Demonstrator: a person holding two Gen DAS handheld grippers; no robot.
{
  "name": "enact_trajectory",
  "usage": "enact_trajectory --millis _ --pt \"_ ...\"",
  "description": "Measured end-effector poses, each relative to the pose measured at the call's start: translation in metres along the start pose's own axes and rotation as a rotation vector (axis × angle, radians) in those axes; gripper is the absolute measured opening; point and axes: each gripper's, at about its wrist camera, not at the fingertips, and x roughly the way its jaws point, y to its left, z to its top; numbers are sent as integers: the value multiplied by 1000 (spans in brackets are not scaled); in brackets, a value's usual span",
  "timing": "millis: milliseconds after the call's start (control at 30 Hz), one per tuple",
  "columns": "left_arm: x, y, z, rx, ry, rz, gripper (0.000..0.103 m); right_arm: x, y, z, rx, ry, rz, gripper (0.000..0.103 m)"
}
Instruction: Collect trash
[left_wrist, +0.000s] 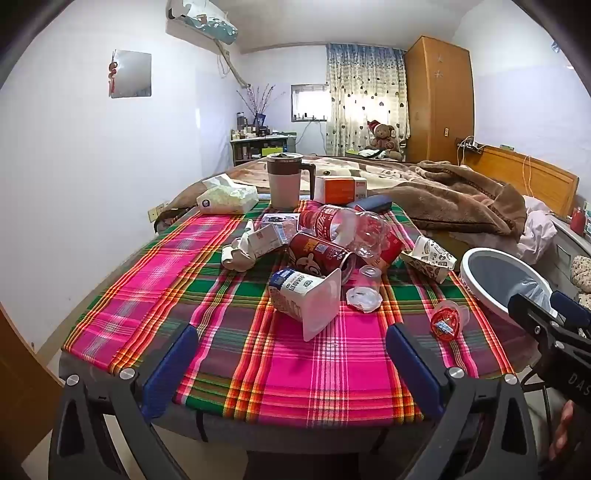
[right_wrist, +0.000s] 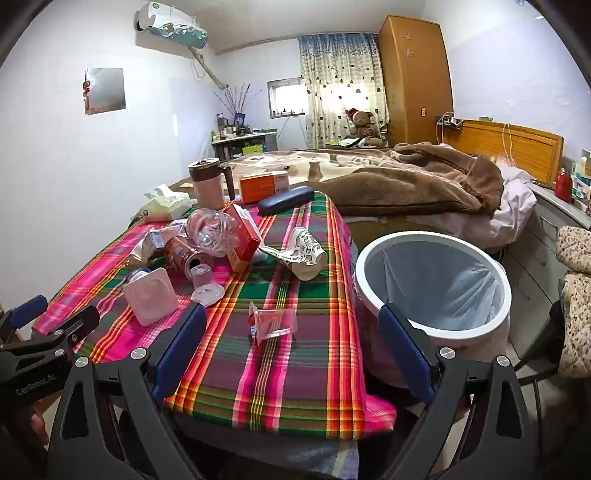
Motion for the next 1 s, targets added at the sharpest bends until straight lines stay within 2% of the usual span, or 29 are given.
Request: enact_trajectory --millis 233,300,533,1000 --pt "1 -6 5 19 12 12 103 -2 -2 0 3 -10 2 96" --pt "6 -7 0 19 10 11 103 10 9 1 -16 12 -26 96" --pt "10 -10 2 17 7 10 103 3 4 5 -28 10 -47 96" --pt "4 2 -1 7 4 8 103 0 3 6 -36 -7 -77 96"
